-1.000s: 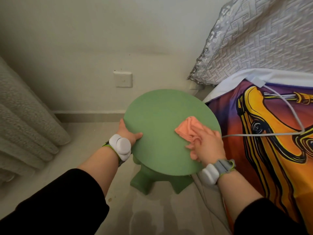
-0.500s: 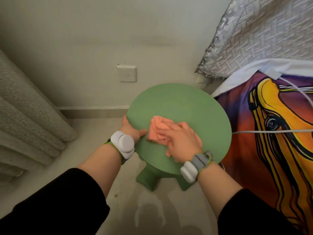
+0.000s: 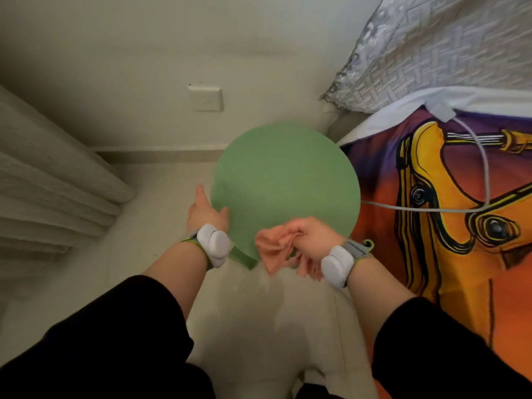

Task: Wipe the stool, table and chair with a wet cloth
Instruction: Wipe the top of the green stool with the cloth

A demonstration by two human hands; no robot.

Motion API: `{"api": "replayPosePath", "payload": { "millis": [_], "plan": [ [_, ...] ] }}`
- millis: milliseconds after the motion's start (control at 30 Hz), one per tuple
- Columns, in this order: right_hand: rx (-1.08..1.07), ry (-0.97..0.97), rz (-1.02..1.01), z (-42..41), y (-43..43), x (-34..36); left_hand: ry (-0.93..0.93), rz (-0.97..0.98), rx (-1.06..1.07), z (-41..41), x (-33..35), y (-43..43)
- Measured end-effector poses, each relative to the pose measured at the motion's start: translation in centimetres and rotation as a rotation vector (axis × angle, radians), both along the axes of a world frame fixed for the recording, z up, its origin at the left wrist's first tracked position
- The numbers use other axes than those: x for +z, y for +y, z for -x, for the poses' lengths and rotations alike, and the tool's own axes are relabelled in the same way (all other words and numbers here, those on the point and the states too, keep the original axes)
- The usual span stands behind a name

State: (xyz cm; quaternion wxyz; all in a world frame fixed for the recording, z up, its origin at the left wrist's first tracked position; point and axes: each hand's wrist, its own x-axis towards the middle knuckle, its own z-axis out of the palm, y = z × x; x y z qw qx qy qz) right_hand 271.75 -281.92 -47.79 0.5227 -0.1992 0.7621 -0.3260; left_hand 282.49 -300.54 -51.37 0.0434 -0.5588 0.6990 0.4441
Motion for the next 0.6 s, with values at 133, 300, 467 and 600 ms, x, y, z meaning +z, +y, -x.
{"api": "replayPosePath", "payload": {
  "millis": [133,300,467,600],
  "plan": [
    [-0.345,-0.139,0.128,-0.1,1.2,5.3,-0.059,-0.041,-0.113,-1.3,6.3,1.8],
    [-0.576,-0.201,0.229,-0.4,1.5,13.6,0.026,-0.255,-0.135,-0.7,15.7,5.0],
    [-0.678,-0.303,0.360,-1.0,3.3,24.3,0.210,-0.568,-0.026,0.7,27.8,9.2],
    [-0.646,-0.204,0.393,-2.6,5.6,29.6,0.283,-0.655,-0.085,1.7,34.2,11.4]
  ]
}}
